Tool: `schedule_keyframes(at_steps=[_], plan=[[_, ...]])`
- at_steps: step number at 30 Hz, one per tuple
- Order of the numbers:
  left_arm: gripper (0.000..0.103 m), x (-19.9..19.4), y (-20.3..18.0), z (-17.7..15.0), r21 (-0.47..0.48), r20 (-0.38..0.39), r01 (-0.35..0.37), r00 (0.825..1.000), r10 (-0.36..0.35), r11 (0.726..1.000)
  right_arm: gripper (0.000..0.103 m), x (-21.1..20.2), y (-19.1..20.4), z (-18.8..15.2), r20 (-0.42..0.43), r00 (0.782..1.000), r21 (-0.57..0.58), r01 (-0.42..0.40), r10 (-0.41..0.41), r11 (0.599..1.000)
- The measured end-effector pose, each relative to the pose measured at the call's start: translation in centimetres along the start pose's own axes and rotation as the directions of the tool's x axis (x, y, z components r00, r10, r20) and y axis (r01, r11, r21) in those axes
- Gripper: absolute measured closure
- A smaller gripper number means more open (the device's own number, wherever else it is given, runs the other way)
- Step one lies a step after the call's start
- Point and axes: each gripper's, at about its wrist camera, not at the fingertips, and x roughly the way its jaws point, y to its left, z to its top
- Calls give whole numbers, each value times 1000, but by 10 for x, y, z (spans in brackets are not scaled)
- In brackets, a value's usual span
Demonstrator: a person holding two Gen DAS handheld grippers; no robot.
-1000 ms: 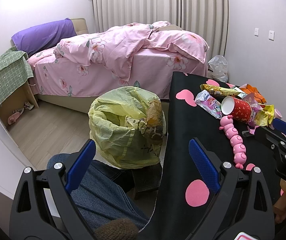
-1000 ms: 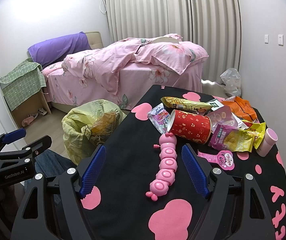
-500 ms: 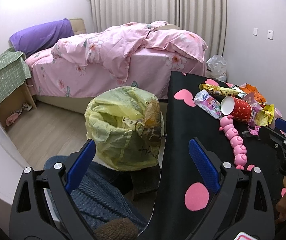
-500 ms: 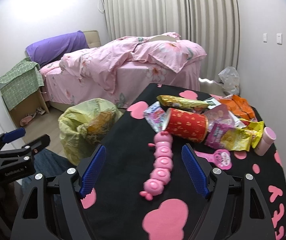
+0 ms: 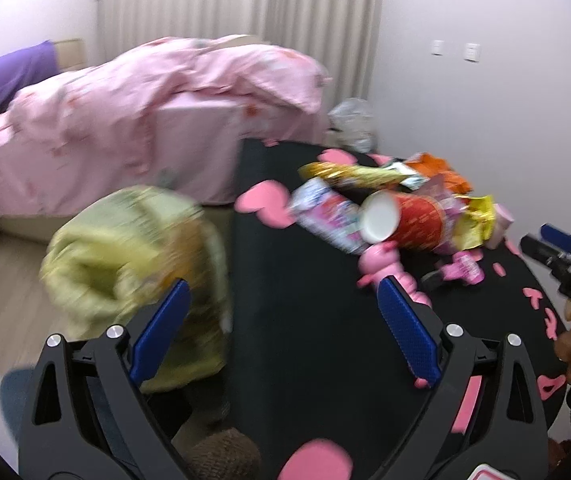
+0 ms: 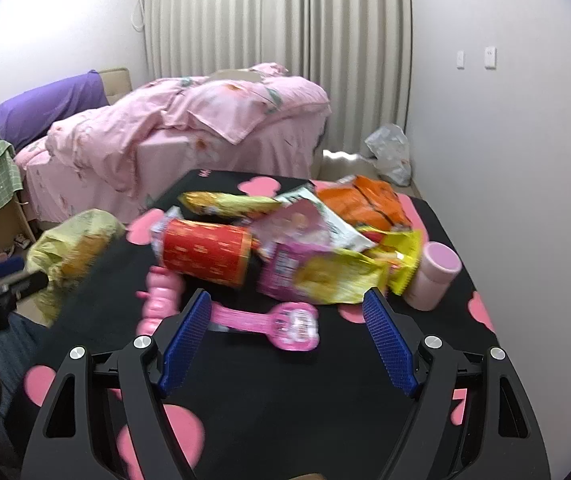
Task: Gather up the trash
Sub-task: 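Grasp the red paper cup with the left tool while the right tool grasps the pink lollipop toy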
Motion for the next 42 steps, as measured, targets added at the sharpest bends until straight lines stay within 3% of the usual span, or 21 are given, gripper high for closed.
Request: schedule_keyframes(at_steps=[4,7,10,13,18,20,22,24,29,34,38,42], plan=[[9,35,-24,30,90,8,87,996,-88,992,28,18,-28,0,-53,997,5,-48,48,999],[9,57,-33,51,84,-1,152,988,-153,985,28,25,-41,-1,-62,995,4,-82,82,997],[9,71,-39,65,102,-1,221,975,-222,970,28,33,-45,-4,-88,996,-39,-25,21,999],[9,87,-53,71,139,-53,281,960,-276,950,28,38,-54,-9,-78,997,-25,13,-15,1000],[10,115,-88,72,287,-141,306,951,-276,908,28,49,-66,-14,-114,993,50,-21,26,999],[14,128,-88,70,260,-195,335,937,-291,906,28,51,-63,-20,-126,991,44,-36,41,998],[26,142,-84,68,197,-273,363,912,-305,910,28,51,-59,-24,-129,991,31,-37,41,999],[27,145,-76,64,126,-293,368,901,-319,921,28,49,-57,-27,-126,991,31,-46,50,998],[46,122,-59,57,8,-242,374,901,-361,927,28,50,-45,-31,-137,987,31,-79,83,996],[47,85,-51,53,-10,-177,355,919,-351,935,28,55,-26,-32,-152,980,17,-125,126,992],[47,57,-41,52,-19,-149,328,933,-327,945,28,63,-5,-28,-172,975,-71,-152,138,986],[47,41,-28,47,-59,-160,313,934,-318,948,28,82,5,-25,-217,966,-132,-174,143,976]])
